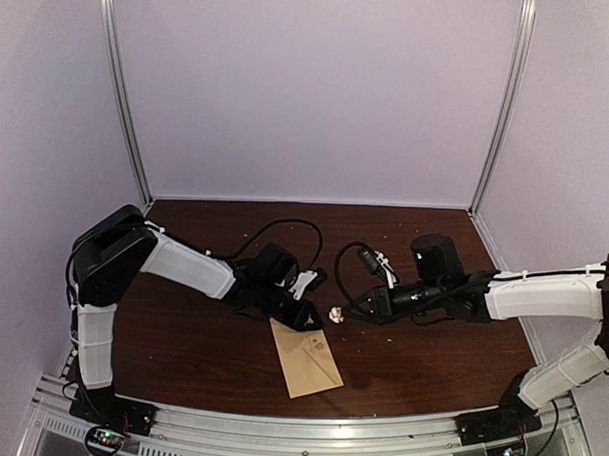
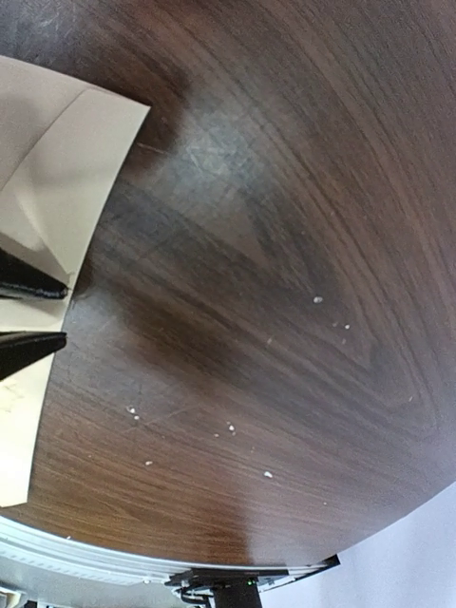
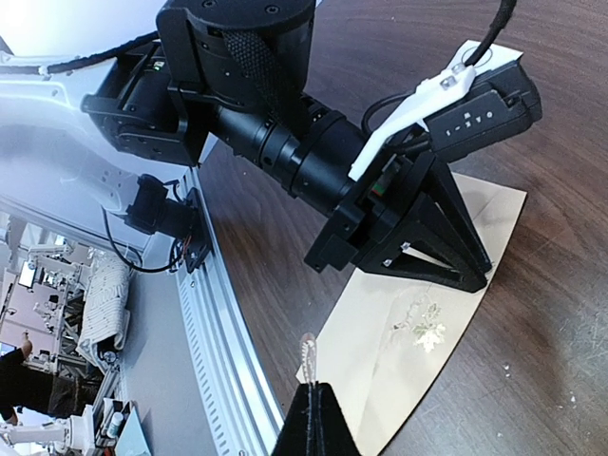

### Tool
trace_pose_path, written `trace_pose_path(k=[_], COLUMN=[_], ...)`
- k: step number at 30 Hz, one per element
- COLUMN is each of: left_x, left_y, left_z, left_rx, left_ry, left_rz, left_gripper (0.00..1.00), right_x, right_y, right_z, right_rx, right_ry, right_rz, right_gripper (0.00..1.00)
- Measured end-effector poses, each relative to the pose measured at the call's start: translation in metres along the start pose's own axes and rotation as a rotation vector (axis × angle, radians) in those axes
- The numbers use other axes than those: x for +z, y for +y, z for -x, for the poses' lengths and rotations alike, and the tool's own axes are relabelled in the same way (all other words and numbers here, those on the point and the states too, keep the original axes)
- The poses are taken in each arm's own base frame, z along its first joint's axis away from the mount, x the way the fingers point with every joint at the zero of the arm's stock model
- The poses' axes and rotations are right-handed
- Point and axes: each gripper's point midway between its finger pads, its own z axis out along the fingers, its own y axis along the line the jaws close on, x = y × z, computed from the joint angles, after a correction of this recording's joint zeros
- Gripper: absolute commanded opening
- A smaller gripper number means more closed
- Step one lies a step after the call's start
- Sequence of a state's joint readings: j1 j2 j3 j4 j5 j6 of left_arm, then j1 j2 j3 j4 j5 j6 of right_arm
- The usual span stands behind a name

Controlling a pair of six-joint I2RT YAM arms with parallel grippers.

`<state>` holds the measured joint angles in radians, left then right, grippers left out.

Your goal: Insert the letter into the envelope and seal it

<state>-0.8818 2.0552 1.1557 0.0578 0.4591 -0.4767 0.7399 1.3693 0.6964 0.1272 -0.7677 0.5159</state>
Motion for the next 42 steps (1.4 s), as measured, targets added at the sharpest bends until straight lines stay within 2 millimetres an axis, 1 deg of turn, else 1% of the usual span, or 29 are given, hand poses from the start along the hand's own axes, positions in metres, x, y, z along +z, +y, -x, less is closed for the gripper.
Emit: trace_pose_path(k=[5,8,12,19,24,31,34,37,42], left_x=[-0.002,-0.01,-0.023,-0.042,-0.054,-0.061,-0.067,-0.073,-0.074], left_y=[0.005,0.008,0.01,0.01,0.005,-0.015,-0.021,-0.025,-0.035], left_z=[-0.002,-0.008,-0.024,-0.049,-0.068,-0.093,-0.093,-0.089,-0.081], left_rx=[0.004,-0.004,-0.034,-0.108,-0.159,-0.182,-0.185,-0.183,-0.162], left_ry=[-0.017,-0.031,-0.039,-0.051,-0.045,-0.021,-0.029,-0.044,-0.055], left_rz=[0.025,0.05,0.066,0.066,0.071,0.057,0.055,0.053,0.045], left_gripper=[0.13,0.13,0.13,0.13,0.13,0.13,0.13,0.13,0.12], right_x=[0.017,0.026,0.036,0.043,0.047,0.056,0.062,0.066,0.067], right_y=[0.011,0.015,0.015,0.014,0.011,0.015,0.016,0.015,0.019], right_z=[-0.016,-0.025,-0.033,-0.035,-0.042,-0.058,-0.067,-0.074,-0.071], right_rx=[0.031,0.052,0.083,0.118,0.158,0.19,0.204,0.224,0.231], right_ry=[0.042,0.063,0.079,0.08,0.088,0.131,0.158,0.176,0.166], right_rz=[0.039,0.058,0.072,0.076,0.075,0.089,0.093,0.091,0.107], right_gripper=[0.0,0.0,0.0,0.0,0.0,0.0,0.0,0.0,0.0])
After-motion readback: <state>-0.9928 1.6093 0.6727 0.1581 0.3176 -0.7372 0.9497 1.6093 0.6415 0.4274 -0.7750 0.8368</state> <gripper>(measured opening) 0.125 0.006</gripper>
